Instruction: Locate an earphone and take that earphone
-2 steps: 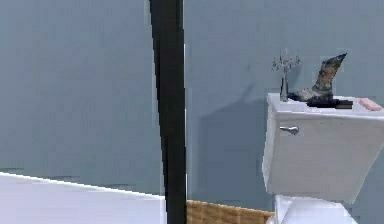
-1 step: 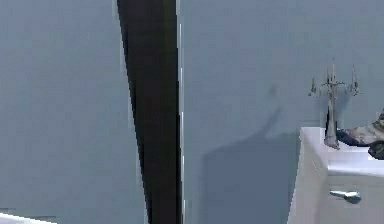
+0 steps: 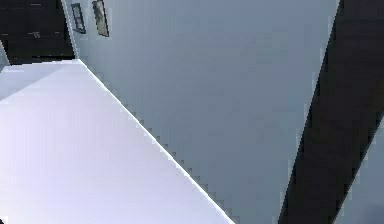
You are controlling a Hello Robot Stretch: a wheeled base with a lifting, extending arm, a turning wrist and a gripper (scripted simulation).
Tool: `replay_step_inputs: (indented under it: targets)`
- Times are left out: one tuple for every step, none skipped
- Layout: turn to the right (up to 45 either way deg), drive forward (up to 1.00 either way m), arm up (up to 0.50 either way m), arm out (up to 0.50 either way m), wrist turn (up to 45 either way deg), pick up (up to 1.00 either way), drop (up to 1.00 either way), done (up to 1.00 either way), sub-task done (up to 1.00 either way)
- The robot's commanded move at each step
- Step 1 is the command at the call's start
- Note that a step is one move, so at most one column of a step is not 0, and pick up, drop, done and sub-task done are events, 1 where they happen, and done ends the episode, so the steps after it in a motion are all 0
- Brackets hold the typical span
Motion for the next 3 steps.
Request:
replay_step_inputs:
  targets:
    - [-15.0, 0.0, 0.0, 0.0, 0.0, 0.0, 0.0, 0.0, 0.0]
    - [0.0, 0.95, 0.0, 0.0, 0.0, 0.0, 0.0, 0.0, 0.0]
    - [-18.0, 0.0, 0.0, 0.0, 0.0, 0.0, 0.0, 0.0, 0.0]
